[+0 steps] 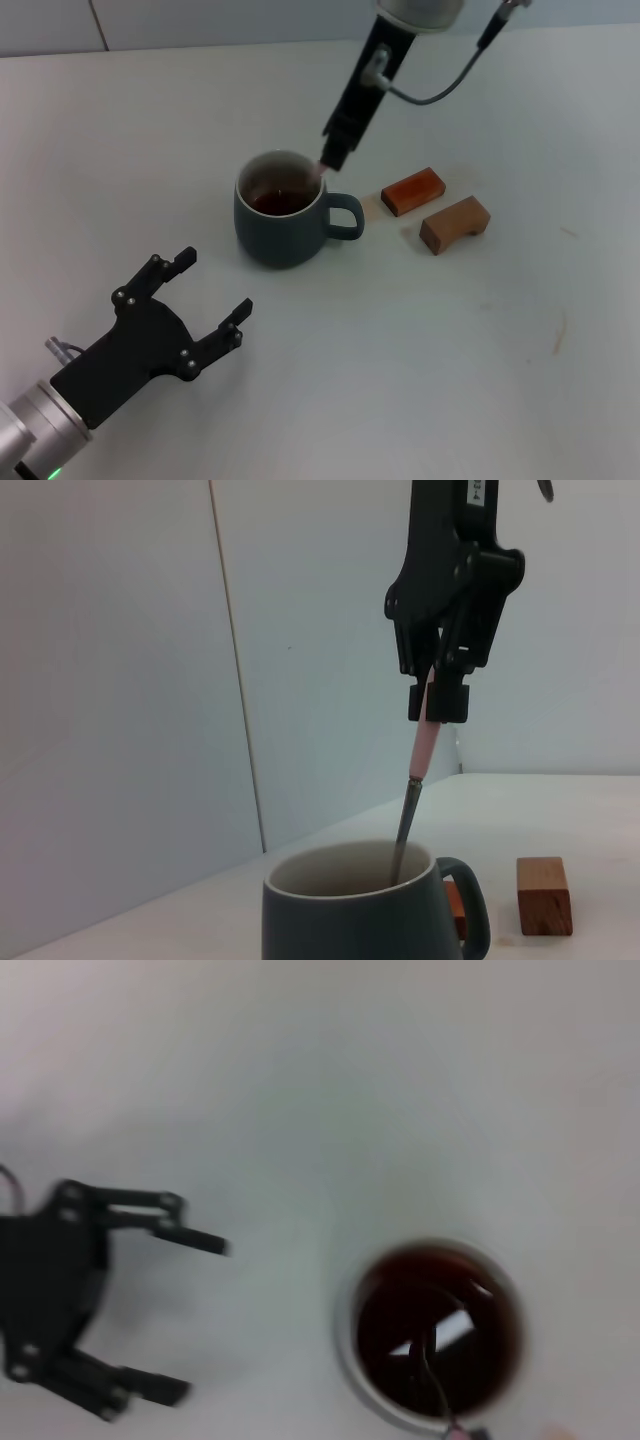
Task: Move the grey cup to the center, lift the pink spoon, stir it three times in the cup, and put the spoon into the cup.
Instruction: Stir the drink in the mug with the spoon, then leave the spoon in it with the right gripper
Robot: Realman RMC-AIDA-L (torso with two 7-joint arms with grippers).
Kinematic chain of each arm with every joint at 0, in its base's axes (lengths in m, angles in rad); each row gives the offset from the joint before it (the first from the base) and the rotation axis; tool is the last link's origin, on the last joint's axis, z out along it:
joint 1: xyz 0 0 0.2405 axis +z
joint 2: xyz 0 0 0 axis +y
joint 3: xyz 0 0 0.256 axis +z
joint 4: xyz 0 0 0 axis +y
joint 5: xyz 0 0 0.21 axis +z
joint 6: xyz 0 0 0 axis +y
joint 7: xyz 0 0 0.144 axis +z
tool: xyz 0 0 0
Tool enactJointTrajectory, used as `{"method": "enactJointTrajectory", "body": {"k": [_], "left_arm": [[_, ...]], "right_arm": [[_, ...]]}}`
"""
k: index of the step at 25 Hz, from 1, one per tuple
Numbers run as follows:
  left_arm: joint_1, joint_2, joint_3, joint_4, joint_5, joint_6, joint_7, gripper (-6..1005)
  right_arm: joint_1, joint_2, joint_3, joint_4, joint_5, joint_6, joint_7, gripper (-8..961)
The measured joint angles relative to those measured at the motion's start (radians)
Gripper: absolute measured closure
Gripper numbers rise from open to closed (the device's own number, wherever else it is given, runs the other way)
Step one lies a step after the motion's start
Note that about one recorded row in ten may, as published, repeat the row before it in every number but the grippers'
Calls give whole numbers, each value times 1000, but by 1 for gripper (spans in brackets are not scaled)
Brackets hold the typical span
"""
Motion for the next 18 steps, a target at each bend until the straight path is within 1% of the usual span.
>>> {"method": "enactJointTrajectory", "body": {"k": [1,5,6,10,11,16,18], "left_arm": [[0,-1,0,1,0,0,1,151],[-1,-4,0,9,0,0,8,152],[0,-4,0,9,0,1,9,152],[3,-4,0,9,0,7,11,152],[5,-5,-2,10,0,13,12,152],[6,-5,-3,11,0,14,12,152],[5,-5,-3,11,0,15,12,152]], "right_arm": [[6,5,-4,4,23,12,-4,826],[17,7,-8,27,32,50,-8,827],[26,6,-9,54,29,78,-9,827],[31,0,-6,72,3,95,-10,827],[31,-1,-2,71,-28,94,-9,827],[28,-3,-1,66,-45,61,-4,827],[25,1,0,57,-38,39,-5,827]]}}
